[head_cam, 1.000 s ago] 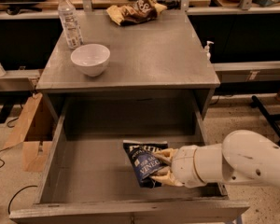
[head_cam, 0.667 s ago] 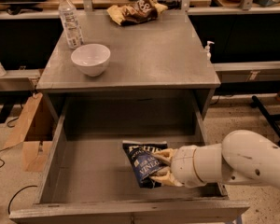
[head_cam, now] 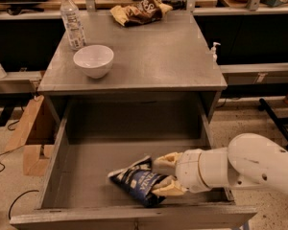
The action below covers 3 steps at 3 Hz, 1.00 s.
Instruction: Place blue chip bag into top drawer
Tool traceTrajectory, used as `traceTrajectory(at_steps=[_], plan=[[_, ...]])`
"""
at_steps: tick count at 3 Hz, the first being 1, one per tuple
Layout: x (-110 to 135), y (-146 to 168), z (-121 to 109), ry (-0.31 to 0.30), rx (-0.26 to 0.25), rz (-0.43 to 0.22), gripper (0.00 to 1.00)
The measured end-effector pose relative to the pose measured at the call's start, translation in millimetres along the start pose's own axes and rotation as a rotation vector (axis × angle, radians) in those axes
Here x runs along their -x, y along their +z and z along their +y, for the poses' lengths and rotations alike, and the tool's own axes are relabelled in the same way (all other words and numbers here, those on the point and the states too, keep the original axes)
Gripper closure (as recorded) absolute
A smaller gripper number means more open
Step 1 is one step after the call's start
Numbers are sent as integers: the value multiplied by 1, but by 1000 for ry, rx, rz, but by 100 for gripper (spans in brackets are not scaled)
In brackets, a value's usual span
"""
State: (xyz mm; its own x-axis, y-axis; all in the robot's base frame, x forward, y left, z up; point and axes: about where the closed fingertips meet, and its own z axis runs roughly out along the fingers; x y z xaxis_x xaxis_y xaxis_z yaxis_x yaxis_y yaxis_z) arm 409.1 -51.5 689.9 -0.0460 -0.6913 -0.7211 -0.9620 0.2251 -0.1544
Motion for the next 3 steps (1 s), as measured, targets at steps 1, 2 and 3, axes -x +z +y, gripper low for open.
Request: traceTrajectory(at_steps=[1, 2, 3], plan=[[1, 0, 1, -2, 2, 0, 0], [1, 0, 1, -2, 2, 0, 0], [25, -37, -17, -6, -1, 33, 0]])
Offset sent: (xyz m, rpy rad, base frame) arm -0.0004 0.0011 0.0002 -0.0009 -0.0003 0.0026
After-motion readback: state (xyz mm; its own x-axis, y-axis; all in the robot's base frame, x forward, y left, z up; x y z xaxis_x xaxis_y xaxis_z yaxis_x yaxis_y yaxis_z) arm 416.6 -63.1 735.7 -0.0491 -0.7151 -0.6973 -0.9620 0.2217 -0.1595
